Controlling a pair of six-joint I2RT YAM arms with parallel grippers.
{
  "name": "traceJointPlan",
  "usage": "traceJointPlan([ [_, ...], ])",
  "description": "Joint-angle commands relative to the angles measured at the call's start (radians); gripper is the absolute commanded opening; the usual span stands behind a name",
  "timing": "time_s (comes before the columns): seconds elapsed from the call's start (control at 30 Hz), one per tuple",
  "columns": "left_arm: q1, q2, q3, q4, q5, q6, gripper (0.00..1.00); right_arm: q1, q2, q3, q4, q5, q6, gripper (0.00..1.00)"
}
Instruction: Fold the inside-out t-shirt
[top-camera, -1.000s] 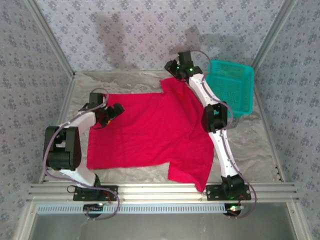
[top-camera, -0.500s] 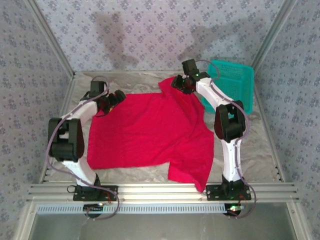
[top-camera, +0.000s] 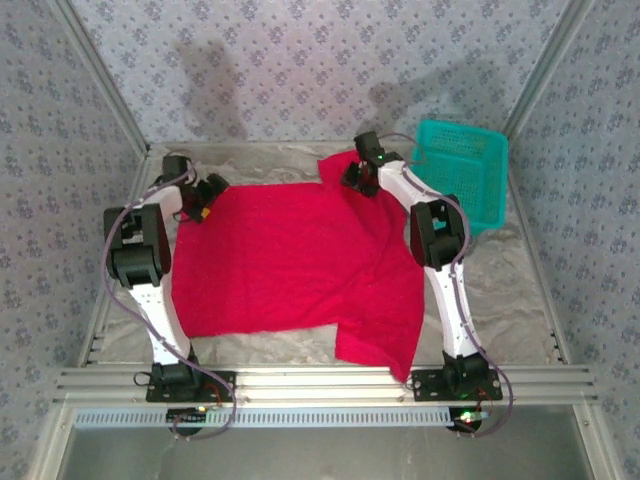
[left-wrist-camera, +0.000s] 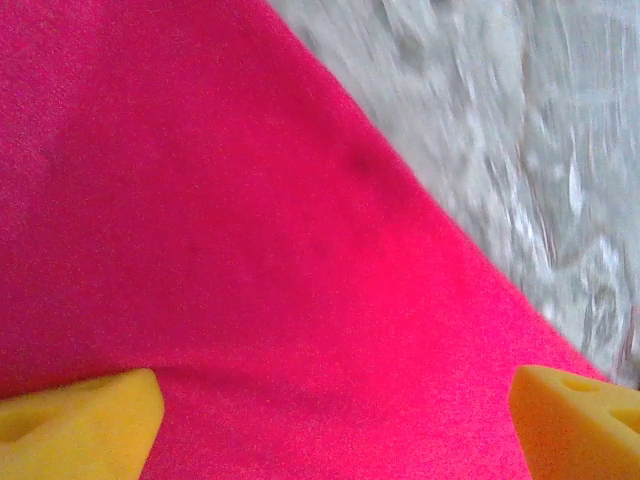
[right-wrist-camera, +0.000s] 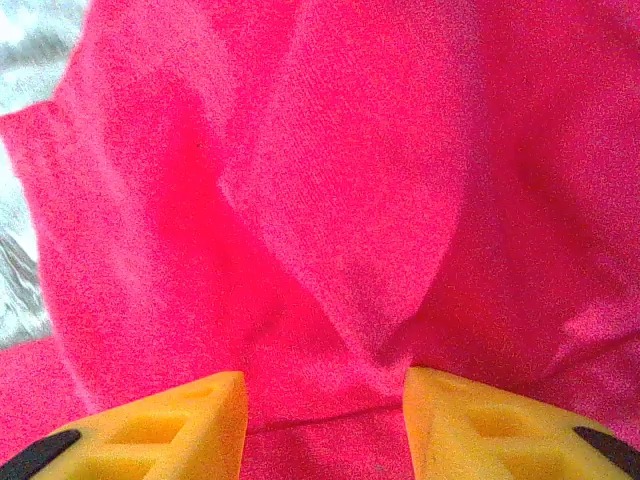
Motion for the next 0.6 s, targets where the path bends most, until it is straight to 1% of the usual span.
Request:
traceJointPlan([
  [0.0, 0.05, 0.11, 0.085, -0.087, -0.036, -0.008, 0.9, -0.023, 0.078, 0.092, -0.074, 0.083, -0.008, 0.48],
  [0.17, 0.065, 0.2, 0.256, -0.125, -0.017, -0.001, 0.9, -0.05, 0.178, 0.323, -0.136, 0.097, -0.032, 0.49],
  [0.27, 0.053, 0.198, 0.308, -0.124, 0.024, 0.004, 0.91, -0.053, 0.185, 0.416, -0.133, 0.075, -0.053, 0.5],
  [0.3, 0.049, 0.185, 0.313, -0.128, 0.028, 0.01, 0.91, -0.052, 0.177, 0.434, -0.134, 0.065, -0.053, 0.51],
  [0.33, 0.041, 0.16, 0.311, -0.128, 0.032, 0.017, 0.92, -0.048, 0.161, 0.447, -0.134, 0.047, -0.085, 0.51],
  [0.4, 0.033, 0.095, 0.294, -0.138, 0.018, 0.039, 0.92, -0.038, 0.111, 0.437, -0.135, 0.015, -0.112, 0.51],
  [0.47, 0.022, -0.003, 0.254, -0.165, -0.022, 0.068, 0.92, -0.021, 0.034, 0.382, -0.138, -0.012, -0.132, 0.51],
  [0.5, 0.017, -0.052, 0.222, -0.175, -0.04, 0.083, 0.92, -0.012, -0.004, 0.343, -0.137, -0.019, -0.139, 0.51],
  [0.57, -0.001, -0.184, 0.116, -0.183, -0.077, 0.112, 0.92, 0.013, -0.11, 0.206, -0.127, -0.027, -0.15, 0.51],
])
